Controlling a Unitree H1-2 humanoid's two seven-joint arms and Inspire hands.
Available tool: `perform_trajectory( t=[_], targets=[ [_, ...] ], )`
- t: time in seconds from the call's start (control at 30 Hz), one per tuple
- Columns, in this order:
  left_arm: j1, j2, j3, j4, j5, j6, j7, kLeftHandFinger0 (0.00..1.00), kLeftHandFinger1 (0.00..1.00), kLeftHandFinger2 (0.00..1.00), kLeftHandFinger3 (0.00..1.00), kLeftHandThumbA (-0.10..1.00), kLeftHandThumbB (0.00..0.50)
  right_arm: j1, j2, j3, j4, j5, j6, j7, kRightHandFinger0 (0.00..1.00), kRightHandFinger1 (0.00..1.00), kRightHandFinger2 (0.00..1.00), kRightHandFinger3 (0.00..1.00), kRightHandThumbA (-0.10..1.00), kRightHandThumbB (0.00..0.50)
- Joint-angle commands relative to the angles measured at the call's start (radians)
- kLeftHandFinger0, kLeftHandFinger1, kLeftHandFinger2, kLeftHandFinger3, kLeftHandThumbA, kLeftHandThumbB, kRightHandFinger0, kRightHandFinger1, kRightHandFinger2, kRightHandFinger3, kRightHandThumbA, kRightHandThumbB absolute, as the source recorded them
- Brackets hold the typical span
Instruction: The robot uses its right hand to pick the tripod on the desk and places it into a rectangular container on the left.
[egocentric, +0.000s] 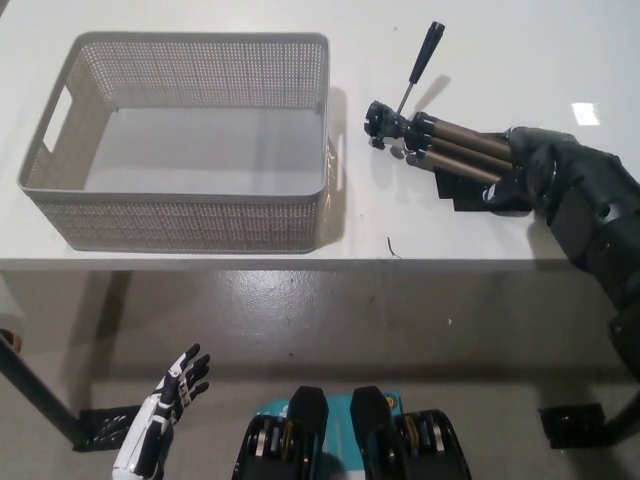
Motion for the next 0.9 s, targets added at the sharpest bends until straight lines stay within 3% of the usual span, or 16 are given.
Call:
perform_trajectory(
  t=[0.0,0.07,0.13,0.2,0.27,0.3,0.33,0.37,0.43,0.5,0.57,0.73,0.77,0.8,0.83,0.87],
  targets=[
    [-0.025,0.018,-0.001,-0.009,-0.001,-0.047,-0.018,1.0,1.0,1.0,1.0,1.0,0.5,0.118,-0.014,-0.044,0.03,0.027,-0.008,-0.136,0.24,0.34,0.48,1.0,-0.1,0.185],
    [-0.028,0.023,-0.001,-0.009,0.003,-0.043,-0.019,1.0,1.0,1.0,1.0,1.0,0.5,0.109,-0.017,-0.079,0.027,0.044,-0.022,-0.174,0.2,0.31,0.43,1.0,-0.1,0.16],
    [-0.032,0.021,-0.001,-0.002,0.002,-0.054,-0.021,1.0,1.0,1.0,1.0,1.0,0.5,0.097,-0.025,-0.101,0.024,0.049,-0.044,-0.188,0.52,0.59,0.65,0.89,-0.1,0.178],
    [-0.034,0.02,0.0,-0.005,-0.004,-0.049,-0.023,1.0,1.0,1.0,1.0,1.0,0.5,0.086,-0.031,-0.114,0.026,0.052,-0.06,-0.185,0.53,0.63,0.69,0.96,-0.1,0.179],
    [-0.035,0.02,0.001,-0.005,-0.001,-0.052,-0.02,1.0,1.0,1.0,1.0,1.0,0.5,0.078,-0.036,-0.135,0.024,0.06,-0.088,-0.184,0.61,0.7,0.73,0.83,-0.1,0.162],
    [-0.035,0.02,0.001,-0.005,0.001,-0.052,-0.019,1.0,1.0,1.0,1.0,1.0,0.5,0.073,-0.037,-0.145,0.022,0.063,-0.096,-0.183,0.51,0.61,0.65,0.75,-0.1,0.151],
    [-0.034,0.02,0.001,-0.007,0.002,-0.049,-0.018,1.0,1.0,1.0,1.0,1.0,0.5,0.068,-0.039,-0.16,0.019,0.073,-0.11,-0.179,0.28,0.43,0.51,0.67,-0.1,0.139],
    [-0.034,0.02,0.0,-0.009,0.002,-0.046,-0.019,1.0,1.0,1.0,1.0,1.0,0.5,0.061,-0.043,-0.188,0.015,0.095,-0.134,-0.167,0.02,0.2,0.33,0.45,-0.1,0.132],
    [-0.041,0.024,0.002,-0.006,0.002,-0.049,-0.02,1.0,1.0,1.0,1.0,1.0,0.5,0.049,-0.053,-0.277,0.008,0.166,-0.174,-0.126,0.0,0.24,0.45,0.41,-0.1,0.144],
    [-0.041,0.022,0.002,-0.004,0.001,-0.05,-0.02,1.0,1.0,1.0,1.0,1.0,0.5,0.039,-0.06,-0.316,0.006,0.18,-0.188,-0.096,0.08,0.39,0.64,0.5,-0.1,0.167],
    [-0.042,0.021,0.007,-0.004,-0.002,-0.046,-0.017,1.0,1.0,1.0,1.0,1.0,0.5,0.016,-0.072,-0.405,-0.005,0.236,-0.208,-0.002,0.02,0.5,0.86,0.69,-0.1,0.152],
    [-0.042,0.018,0.008,0.007,0.0,-0.051,-0.015,1.0,1.0,1.0,1.0,1.0,0.5,-0.029,-0.086,-0.591,-0.033,0.336,-0.175,0.069,0.06,0.54,0.9,0.7,-0.1,0.15],
    [-0.04,0.018,0.007,0.006,0.003,-0.051,-0.014,1.0,1.0,1.0,1.0,1.0,0.5,-0.031,-0.089,-0.634,-0.046,0.362,-0.189,0.072,0.13,0.64,0.95,0.81,-0.1,0.147],
    [-0.039,0.018,0.007,0.006,0.003,-0.051,-0.014,1.0,1.0,1.0,1.0,1.0,0.5,-0.031,-0.089,-0.639,-0.047,0.363,-0.191,0.072,0.15,0.65,0.96,0.84,-0.1,0.145],
    [-0.035,0.019,0.007,0.006,0.006,-0.054,-0.013,1.0,1.0,1.0,1.0,1.0,0.5,-0.035,-0.087,-0.659,-0.054,0.361,-0.178,0.072,0.16,0.64,0.95,1.0,-0.1,0.14],
    [-0.034,0.019,0.007,0.005,0.005,-0.056,-0.013,1.0,1.0,1.0,1.0,1.0,0.5,-0.042,-0.091,-0.661,-0.059,0.347,-0.172,0.078,0.15,0.63,0.94,1.0,-0.1,0.125]
  ],
)
